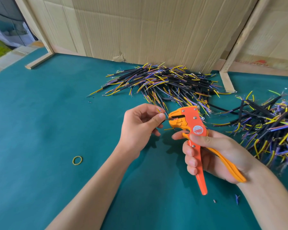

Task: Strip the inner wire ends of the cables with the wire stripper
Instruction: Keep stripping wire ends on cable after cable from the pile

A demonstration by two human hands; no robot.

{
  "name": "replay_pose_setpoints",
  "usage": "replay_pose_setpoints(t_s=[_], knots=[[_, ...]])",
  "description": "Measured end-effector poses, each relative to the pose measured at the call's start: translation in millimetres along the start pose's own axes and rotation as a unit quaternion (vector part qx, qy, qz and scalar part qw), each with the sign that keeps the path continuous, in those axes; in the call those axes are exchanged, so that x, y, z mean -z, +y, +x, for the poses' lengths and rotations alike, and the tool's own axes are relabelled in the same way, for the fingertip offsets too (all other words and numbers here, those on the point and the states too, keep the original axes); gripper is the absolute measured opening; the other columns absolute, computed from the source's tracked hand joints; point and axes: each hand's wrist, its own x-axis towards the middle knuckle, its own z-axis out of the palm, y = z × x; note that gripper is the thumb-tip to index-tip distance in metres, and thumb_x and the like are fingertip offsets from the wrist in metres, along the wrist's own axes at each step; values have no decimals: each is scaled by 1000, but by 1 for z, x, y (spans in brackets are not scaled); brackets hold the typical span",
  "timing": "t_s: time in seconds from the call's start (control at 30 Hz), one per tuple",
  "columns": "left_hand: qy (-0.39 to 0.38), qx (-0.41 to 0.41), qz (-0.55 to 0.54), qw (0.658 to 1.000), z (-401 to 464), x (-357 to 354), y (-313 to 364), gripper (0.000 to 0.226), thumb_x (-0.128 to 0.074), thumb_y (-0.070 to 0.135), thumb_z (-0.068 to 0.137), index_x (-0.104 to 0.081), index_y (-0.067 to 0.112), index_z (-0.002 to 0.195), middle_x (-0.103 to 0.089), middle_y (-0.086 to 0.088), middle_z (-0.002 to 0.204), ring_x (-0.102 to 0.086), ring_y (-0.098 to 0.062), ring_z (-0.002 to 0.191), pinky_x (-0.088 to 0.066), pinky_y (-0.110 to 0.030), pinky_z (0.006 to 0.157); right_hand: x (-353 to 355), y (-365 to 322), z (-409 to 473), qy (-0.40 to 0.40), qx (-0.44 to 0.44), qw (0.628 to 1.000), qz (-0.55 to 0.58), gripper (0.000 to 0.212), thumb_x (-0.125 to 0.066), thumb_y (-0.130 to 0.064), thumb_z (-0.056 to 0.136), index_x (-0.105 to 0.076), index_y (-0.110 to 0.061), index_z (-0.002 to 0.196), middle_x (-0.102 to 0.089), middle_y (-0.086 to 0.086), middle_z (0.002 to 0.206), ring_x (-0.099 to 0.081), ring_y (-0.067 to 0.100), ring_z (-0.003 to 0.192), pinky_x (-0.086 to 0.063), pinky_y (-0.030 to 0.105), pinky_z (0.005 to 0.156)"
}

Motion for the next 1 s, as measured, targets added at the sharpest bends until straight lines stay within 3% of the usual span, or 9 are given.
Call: replay_pose_setpoints(t_s=[0.37, 0.63, 1.0], knots=[[-4, 0, -3, 1000, -1, -1, 1, 12, -69, -2, 91, -71, 9, 86, -70, -5, 76, -62, -16, 62, -51, -23, 48, -3, 0, 1, 29, 10, 1000, 4, 57, -84, -33, 79, -67, 2, 121, -51, 9, 71, -50, 22, 53, -46, 36, 50], [-4, 1, -4, 1000, -1, -2, 0, 11, -69, -2, 91, -70, 8, 86, -70, -5, 76, -62, -16, 63, -51, -24, 49, -2, 0, -1, 8, 14, 1000, 8, 65, -87, -34, 76, -65, 3, 125, -54, 10, 74, -54, 23, 56, -48, 37, 53], [-1, -1, -3, 1000, -1, -1, 0, 13, -69, -2, 91, -70, 10, 86, -70, -5, 76, -63, -15, 62, -51, -23, 48, -1, 1, 0, 3, 12, 1000, 6, 58, -86, -31, 78, -66, 2, 123, -52, 11, 74, -53, 23, 56, -49, 36, 54]])
